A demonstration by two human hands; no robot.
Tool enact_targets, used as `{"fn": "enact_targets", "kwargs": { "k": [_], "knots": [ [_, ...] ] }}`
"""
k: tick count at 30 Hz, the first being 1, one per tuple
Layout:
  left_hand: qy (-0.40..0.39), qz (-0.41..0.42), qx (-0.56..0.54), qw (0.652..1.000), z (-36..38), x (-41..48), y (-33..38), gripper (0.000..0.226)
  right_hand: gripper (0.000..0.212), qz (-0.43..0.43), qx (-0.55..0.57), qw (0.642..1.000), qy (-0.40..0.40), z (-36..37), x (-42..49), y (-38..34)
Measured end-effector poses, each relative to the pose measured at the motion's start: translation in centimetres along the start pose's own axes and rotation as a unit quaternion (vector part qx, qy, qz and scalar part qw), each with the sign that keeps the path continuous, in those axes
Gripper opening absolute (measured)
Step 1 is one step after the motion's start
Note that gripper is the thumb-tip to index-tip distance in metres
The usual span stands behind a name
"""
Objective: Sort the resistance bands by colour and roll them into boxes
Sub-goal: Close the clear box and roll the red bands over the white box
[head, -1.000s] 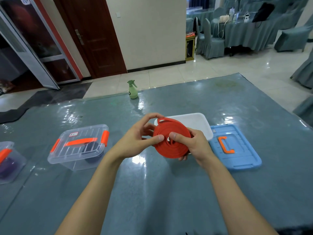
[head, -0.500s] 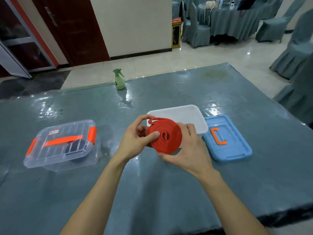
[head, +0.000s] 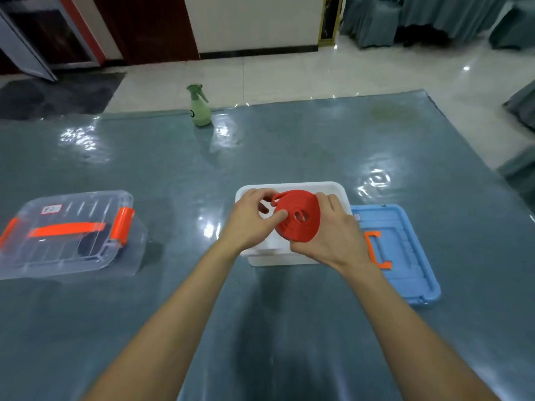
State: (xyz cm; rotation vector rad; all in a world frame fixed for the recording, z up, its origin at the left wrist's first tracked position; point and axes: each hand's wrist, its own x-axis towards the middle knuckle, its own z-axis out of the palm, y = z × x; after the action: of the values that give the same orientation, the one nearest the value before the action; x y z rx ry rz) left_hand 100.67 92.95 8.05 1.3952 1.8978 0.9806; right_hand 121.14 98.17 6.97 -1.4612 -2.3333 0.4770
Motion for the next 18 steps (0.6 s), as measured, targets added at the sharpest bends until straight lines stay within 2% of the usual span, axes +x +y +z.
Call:
{"fn": "enact_targets", "kwargs": {
  "k": [5, 8, 12, 15, 18],
  "knots": [
    [-0.037, -0.064, 0.108, 0.991, 3.1, 4.4, -2.3, 0.046, 0.098, 0.01, -0.021, 0.993, -0.119, 2.8, 4.4, 2.5],
    [-0.061, -0.11, 0.143, 0.982, 4.7, 6.0, -4.1, 0.044, 0.097, 0.016, -0.051, 0.983, -0.177, 4.3, 6.2, 3.3],
    [-0.071, -0.155, 0.166, 0.971, 6.2, 7.4, -6.0, 0.019, 0.087, 0.011, -0.096, 0.973, -0.21, 6.5, 8.1, 3.5],
    [-0.087, -0.191, 0.187, 0.96, 6.6, 7.9, -7.2, 0.021, 0.089, 0.006, -0.136, 0.962, -0.238, 8.4, 9.2, 3.0],
    [-0.084, -0.211, 0.19, 0.955, 6.7, 8.4, -8.2, 0.019, 0.092, 0.026, -0.128, 0.96, -0.248, 10.2, 9.7, 2.6]
  ]
}}
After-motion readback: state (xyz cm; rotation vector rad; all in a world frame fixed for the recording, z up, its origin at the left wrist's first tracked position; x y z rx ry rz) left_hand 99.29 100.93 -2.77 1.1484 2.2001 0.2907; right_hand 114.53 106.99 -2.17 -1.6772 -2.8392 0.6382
